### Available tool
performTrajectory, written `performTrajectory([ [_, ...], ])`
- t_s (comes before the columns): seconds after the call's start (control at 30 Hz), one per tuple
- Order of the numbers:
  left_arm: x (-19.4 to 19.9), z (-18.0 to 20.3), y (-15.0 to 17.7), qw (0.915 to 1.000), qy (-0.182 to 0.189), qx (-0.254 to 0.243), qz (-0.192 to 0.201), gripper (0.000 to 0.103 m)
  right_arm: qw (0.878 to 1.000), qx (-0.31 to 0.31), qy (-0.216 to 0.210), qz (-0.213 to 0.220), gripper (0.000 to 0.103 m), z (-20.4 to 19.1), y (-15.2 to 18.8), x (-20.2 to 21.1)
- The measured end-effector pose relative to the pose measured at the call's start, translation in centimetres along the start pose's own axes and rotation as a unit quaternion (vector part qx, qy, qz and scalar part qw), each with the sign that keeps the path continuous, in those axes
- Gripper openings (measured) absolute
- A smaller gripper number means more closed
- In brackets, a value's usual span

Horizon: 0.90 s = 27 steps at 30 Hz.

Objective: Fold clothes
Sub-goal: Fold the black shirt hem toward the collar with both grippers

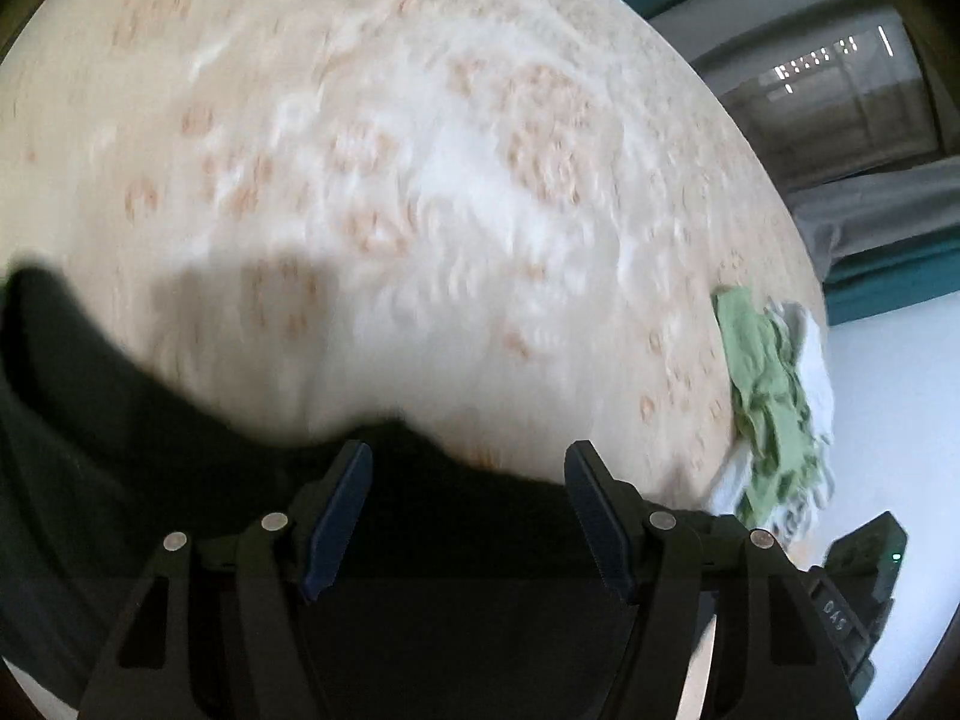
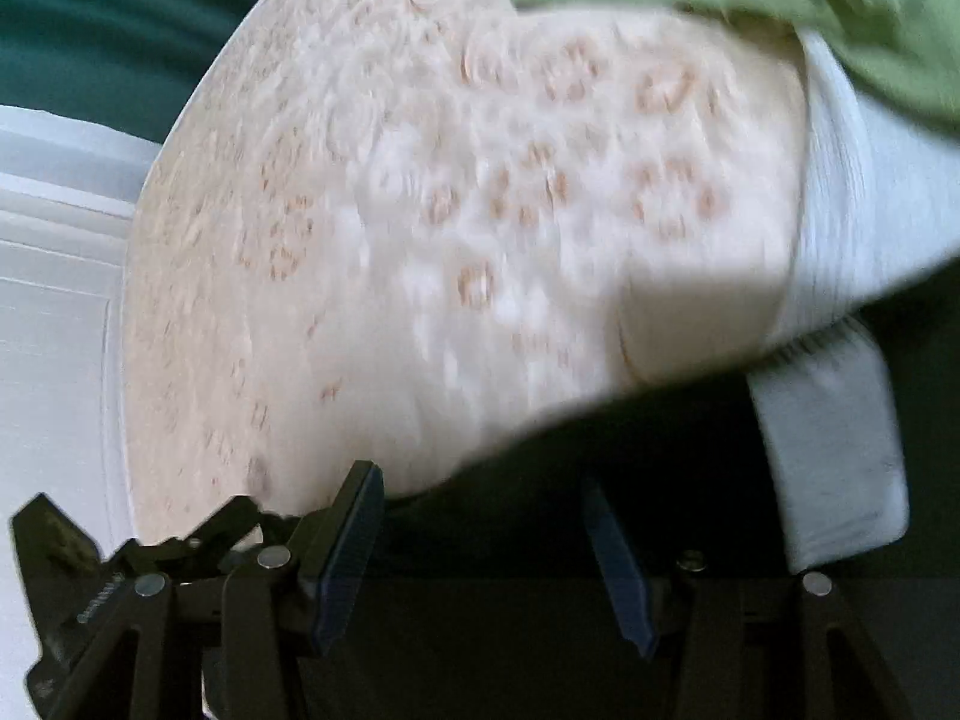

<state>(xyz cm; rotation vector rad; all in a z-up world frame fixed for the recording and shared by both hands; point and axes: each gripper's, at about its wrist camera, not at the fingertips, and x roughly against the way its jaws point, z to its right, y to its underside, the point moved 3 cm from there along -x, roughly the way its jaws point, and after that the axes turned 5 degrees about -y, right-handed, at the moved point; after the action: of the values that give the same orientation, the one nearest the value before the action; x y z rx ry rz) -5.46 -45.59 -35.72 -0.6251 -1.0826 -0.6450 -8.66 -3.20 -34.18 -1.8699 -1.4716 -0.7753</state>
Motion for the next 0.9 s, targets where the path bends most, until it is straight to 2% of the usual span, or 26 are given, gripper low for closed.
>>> performTrajectory([
  [0.1,-0.1,-1.2,-1.9,0.9985,-0.051,0.017,0.008,0.069,1.000,-0.013,0.010,0.021,0.058,0.2,-1.4,0.8],
  [0.2,3.2,-4.4,-1.6,0.9970,-0.030,0.057,0.043,0.069,0.998,-0.033,0.003,0.058,0.057,0.5,-1.1,3.7],
  [0.27,6.0,-7.3,-0.3,0.9937,-0.015,0.086,0.071,0.069,0.996,-0.043,0.002,0.079,0.057,1.1,0.5,6.1],
  [0.3,7.1,-9.2,0.9,0.9920,-0.019,0.098,0.077,0.069,0.995,-0.048,0.002,0.090,0.057,1.5,1.3,7.3],
  [0.33,8.0,-11.2,2.1,0.9903,-0.029,0.109,0.081,0.069,0.994,-0.058,0.005,0.092,0.057,2.1,2.6,8.4],
  [0.43,9.4,-16.8,6.4,0.9828,-0.076,0.151,0.075,0.069,0.989,-0.122,0.032,0.072,0.058,6.7,9.8,11.2],
  [0.5,10.1,-21.0,9.9,0.9715,-0.087,0.213,0.058,0.069,0.984,-0.165,0.043,0.046,0.058,9.3,14.6,12.6],
  [0.57,10.4,-25.3,13.4,0.9528,-0.080,0.291,0.035,0.069,0.978,-0.204,0.044,0.022,0.058,11.3,19.0,13.9],
  [0.63,10.6,-27.9,15.9,0.9349,-0.075,0.346,0.029,0.069,0.970,-0.237,0.049,0.011,0.058,12.9,21.7,14.5],
  [0.7,10.6,-29.4,17.0,0.9245,-0.064,0.375,0.030,0.069,0.962,-0.268,0.042,0.014,0.058,14.2,23.0,14.5],
  [0.8,9.8,-30.2,17.1,0.9223,-0.052,0.383,0.018,0.069,0.955,-0.295,0.027,0.029,0.058,15.0,22.1,13.7],
  [0.83,9.6,-30.2,17.0,0.9241,-0.051,0.378,0.015,0.069,0.953,-0.301,0.024,0.034,0.058,15.1,21.6,13.4],
  [0.9,9.6,-29.6,16.6,0.9340,-0.054,0.353,0.016,0.069,0.950,-0.310,0.018,0.044,0.058,15.3,20.7,12.7],
])
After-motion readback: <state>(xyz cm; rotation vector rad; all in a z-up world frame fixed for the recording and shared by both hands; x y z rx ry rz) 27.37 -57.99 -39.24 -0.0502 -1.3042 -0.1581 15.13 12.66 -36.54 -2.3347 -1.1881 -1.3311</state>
